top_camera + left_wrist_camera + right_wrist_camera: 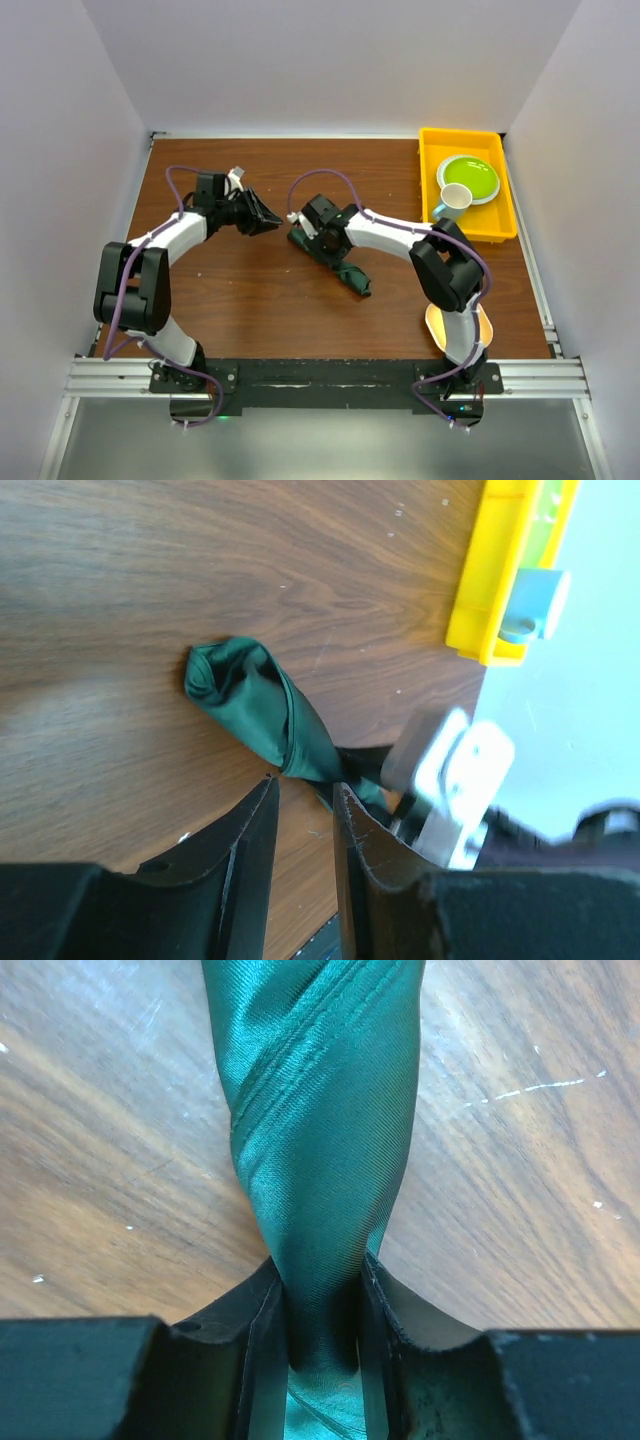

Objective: Fold the napkin, place the utensils inside, and roll it up
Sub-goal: Roll the napkin with the utensil

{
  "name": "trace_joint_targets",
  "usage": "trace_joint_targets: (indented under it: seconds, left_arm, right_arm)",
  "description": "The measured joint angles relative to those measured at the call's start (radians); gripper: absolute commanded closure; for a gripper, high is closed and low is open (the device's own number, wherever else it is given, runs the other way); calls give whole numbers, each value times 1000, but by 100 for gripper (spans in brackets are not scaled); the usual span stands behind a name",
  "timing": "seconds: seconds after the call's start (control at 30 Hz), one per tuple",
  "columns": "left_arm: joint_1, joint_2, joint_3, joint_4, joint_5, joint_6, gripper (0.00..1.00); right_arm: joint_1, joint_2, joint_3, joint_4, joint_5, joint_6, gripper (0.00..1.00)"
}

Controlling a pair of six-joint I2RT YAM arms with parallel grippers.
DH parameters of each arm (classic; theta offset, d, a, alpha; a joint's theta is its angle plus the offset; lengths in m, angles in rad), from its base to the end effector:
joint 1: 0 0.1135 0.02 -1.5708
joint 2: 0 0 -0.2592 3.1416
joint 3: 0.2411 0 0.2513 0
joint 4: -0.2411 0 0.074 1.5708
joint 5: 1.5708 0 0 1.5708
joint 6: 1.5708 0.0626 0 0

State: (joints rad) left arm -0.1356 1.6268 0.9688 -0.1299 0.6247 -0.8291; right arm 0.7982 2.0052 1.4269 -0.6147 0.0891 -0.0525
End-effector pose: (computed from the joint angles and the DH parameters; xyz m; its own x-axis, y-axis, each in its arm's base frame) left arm 0.3441 -0.0839 0.1821 -0.8567 -0.4867 -0.1708 -0.1677 0.5759 -0.8001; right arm 0.2947 0.2944 0.1387 -0.6117 -0.7024 -0.3640 -0.7234 0.6828 -0.1020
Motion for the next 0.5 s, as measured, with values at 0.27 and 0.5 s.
trace_joint_targets:
  seconds: [0.27, 0.5]
  left_arm:
    - [-25, 74, 13, 137, 122, -45, 67]
    - [-164, 196, 24, 341, 203, -184, 67]
  right_arm:
    - [-180, 14, 8, 10, -356, 146, 77]
    - [-266, 19, -61, 83, -585, 275, 77]
